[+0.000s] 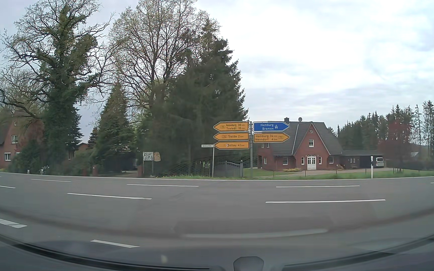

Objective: Follow the waypoints while adhering to traffic rules and regulations

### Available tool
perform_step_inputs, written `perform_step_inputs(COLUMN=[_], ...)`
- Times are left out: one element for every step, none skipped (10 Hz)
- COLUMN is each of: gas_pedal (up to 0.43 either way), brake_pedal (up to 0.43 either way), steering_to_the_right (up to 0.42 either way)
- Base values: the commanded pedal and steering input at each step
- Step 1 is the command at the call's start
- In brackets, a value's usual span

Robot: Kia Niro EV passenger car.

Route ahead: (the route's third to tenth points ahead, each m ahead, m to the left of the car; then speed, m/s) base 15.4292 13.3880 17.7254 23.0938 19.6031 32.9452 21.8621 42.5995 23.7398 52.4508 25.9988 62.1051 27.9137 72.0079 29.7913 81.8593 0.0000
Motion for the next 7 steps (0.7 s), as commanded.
perform_step_inputs(gas_pedal=[0.0,0.0,0.0,0.0,0.0,0.0,0.0], brake_pedal=[0.165,0.165,0.165,0.165,0.165,0.165,0.165], steering_to_the_right=[-0.016,-0.016,-0.016,-0.016,-0.016,-0.016,-0.016])
